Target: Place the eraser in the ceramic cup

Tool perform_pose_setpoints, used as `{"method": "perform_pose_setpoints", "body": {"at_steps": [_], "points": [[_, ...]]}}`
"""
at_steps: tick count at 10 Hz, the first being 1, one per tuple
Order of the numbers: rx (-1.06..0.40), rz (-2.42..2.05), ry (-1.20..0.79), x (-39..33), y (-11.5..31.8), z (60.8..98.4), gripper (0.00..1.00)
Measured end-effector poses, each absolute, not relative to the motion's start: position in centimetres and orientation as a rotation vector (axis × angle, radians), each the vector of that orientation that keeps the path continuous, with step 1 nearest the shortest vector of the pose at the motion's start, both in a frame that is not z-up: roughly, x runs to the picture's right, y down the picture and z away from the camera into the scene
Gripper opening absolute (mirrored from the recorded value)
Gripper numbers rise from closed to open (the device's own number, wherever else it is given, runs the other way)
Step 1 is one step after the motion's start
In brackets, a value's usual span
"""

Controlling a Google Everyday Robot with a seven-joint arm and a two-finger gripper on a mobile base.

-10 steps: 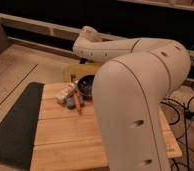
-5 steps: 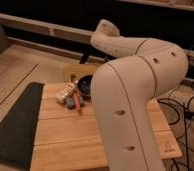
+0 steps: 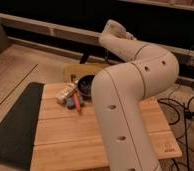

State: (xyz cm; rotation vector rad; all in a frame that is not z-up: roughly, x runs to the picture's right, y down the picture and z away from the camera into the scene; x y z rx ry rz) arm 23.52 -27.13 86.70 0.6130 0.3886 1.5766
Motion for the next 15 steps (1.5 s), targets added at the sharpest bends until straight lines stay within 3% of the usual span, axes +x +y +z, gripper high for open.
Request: {"method": "perform_pose_setpoints", "body": {"at_steps": [2,5,15], "points": [[0.592,1.500,0.187,20.6,-29.7,89.0,0.00],[0.554,1.446,0.063,18.0,-30.5,90.4,0.00],[0.465,1.414,0.107,14.8,-27.9,93.5,0.00]]}}
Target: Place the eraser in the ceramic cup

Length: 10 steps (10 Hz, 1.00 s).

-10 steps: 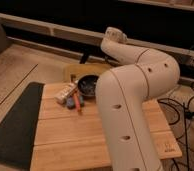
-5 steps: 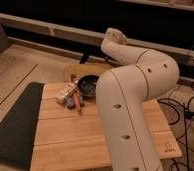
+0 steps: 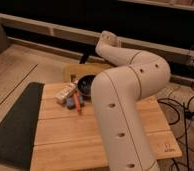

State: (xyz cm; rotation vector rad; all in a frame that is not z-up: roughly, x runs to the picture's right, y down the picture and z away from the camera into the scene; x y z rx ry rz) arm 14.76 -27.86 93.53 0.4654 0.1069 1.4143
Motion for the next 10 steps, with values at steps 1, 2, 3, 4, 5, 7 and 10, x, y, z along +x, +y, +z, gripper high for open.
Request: {"method": "perform_pose_setpoints", "body": {"at_steps": [1,2,3,4,5,7,10], "points": [[0.456,1.411,0.113,14.6,-27.5,93.8,0.00],[0.438,1.404,0.127,14.3,-26.8,94.1,0.00],[0.428,1.400,0.135,14.1,-26.4,94.2,0.00],[0.417,1.392,0.142,13.7,-26.0,94.2,0.00],[0.412,1.385,0.154,13.7,-25.5,94.2,0.00],[0.405,1.363,0.176,13.7,-24.8,93.8,0.00],[0.415,1.338,0.217,14.8,-24.0,93.8,0.00]]}}
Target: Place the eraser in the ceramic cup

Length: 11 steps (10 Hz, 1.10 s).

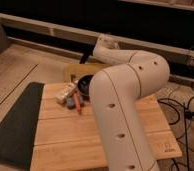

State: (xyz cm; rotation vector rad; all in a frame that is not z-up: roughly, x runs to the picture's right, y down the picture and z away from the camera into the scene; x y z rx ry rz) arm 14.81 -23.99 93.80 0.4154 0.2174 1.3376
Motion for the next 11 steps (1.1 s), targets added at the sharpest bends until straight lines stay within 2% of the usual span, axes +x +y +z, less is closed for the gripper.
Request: {"method": "perform_pose_setpoints", "body": {"at_steps": [11], "points": [[0.387,1.287,0.264,14.5,-22.1,97.7,0.00]]}}
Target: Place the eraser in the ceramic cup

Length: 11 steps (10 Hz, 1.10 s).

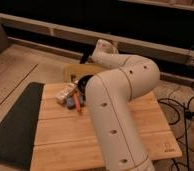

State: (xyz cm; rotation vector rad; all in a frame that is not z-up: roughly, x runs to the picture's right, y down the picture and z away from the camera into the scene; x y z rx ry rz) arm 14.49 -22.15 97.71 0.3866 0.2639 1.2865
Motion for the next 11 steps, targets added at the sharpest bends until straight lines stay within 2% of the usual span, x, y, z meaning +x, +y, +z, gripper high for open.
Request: {"method": "perform_pose_setpoints", "body": {"at_steps": [8,9,11], "points": [[0.356,1.268,0.252,13.2,-21.7,99.4,0.00],[0.352,1.268,0.248,13.0,-21.7,99.4,0.02],[0.341,1.266,0.236,12.6,-21.6,99.2,0.20]]}}
